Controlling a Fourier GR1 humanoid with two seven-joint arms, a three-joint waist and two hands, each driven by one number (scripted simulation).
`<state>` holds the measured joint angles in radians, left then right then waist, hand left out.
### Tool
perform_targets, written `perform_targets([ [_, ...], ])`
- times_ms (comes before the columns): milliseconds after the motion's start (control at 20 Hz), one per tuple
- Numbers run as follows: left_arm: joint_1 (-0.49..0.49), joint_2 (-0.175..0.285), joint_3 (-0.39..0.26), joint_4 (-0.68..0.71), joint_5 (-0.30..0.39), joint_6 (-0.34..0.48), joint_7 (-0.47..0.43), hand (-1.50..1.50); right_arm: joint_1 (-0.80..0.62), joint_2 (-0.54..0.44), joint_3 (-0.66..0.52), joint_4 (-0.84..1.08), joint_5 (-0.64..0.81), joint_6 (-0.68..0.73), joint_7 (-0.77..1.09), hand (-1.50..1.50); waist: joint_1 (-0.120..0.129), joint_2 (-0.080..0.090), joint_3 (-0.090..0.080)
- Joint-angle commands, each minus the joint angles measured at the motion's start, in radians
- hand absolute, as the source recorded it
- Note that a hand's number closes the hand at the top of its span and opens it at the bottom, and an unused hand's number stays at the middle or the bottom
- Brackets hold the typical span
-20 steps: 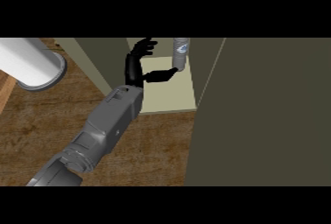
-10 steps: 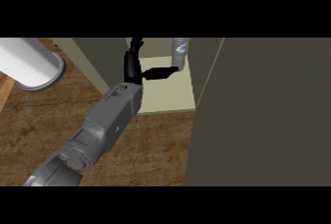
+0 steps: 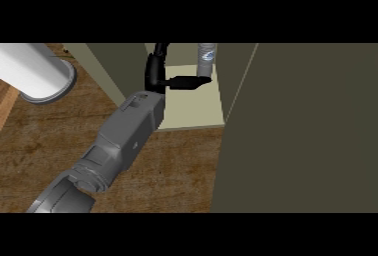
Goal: Pick up the bottled water, place it into the cabinet and close the cabinet
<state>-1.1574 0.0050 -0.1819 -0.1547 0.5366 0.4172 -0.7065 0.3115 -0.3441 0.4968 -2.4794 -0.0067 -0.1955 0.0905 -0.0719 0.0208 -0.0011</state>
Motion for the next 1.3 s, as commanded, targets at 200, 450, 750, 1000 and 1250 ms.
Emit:
perform_targets([
  [200, 0.046, -0.005, -0.027, -0.122, 0.044, -0.203, 0.002, -1.5, -0.001, 0.016, -0.009, -0.038, -0.017, -0.002, 0.042, -1.5, 0.024, -0.014, 0.001],
  [450, 0.092, -0.005, -0.079, -0.254, 0.124, -0.199, 0.068, -1.5, -0.017, 0.01, -0.004, -0.062, 0.014, -0.001, 0.095, -1.5, 0.037, -0.02, 0.001],
  [750, 0.272, -0.005, -0.164, -0.501, 0.125, -0.148, 0.115, -1.5, 0.082, -0.002, 0.045, -0.107, 0.078, -0.001, 0.049, -1.5, 0.068, -0.031, 0.001],
  [1000, 0.498, 0.025, -0.233, -0.741, 0.092, -0.15, 0.164, 1.5, -0.023, -0.024, -0.011, -0.079, 0.078, -0.005, 0.116, -1.5, 0.096, -0.033, 0.001],
  [1250, 0.67, 0.073, -0.307, -0.957, 0.06, -0.093, 0.216, 1.5, -0.069, -0.12, -0.002, -0.076, 0.08, 0.066, 0.179, 1.5, 0.108, -0.036, 0.0],
])
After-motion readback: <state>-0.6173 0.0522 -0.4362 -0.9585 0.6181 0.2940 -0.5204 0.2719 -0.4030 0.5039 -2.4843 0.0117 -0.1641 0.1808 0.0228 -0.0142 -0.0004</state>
